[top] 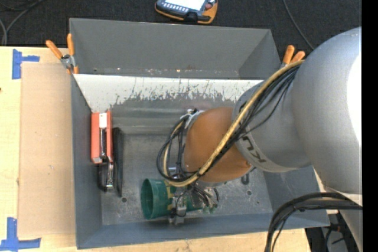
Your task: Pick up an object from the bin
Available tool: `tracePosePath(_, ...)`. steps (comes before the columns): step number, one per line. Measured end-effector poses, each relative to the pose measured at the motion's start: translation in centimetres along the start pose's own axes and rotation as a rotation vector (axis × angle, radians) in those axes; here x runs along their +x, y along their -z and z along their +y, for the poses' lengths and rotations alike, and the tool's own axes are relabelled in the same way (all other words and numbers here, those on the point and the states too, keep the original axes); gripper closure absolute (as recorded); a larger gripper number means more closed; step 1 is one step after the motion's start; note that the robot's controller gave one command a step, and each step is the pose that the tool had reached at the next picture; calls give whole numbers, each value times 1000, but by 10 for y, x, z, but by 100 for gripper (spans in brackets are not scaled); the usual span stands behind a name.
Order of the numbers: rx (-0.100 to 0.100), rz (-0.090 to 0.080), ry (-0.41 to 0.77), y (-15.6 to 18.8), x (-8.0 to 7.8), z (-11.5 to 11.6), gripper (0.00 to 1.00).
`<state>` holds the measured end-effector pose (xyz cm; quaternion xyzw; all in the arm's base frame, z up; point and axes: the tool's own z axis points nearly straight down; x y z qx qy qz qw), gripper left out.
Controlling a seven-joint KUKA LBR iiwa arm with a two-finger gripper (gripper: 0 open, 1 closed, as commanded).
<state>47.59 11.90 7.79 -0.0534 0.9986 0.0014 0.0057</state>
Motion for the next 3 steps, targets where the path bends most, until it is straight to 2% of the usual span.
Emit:
tracePosePath(1,2,13,-1,17,3,0,100)
tracePosePath(3,1,5,-2,83,0,1,100)
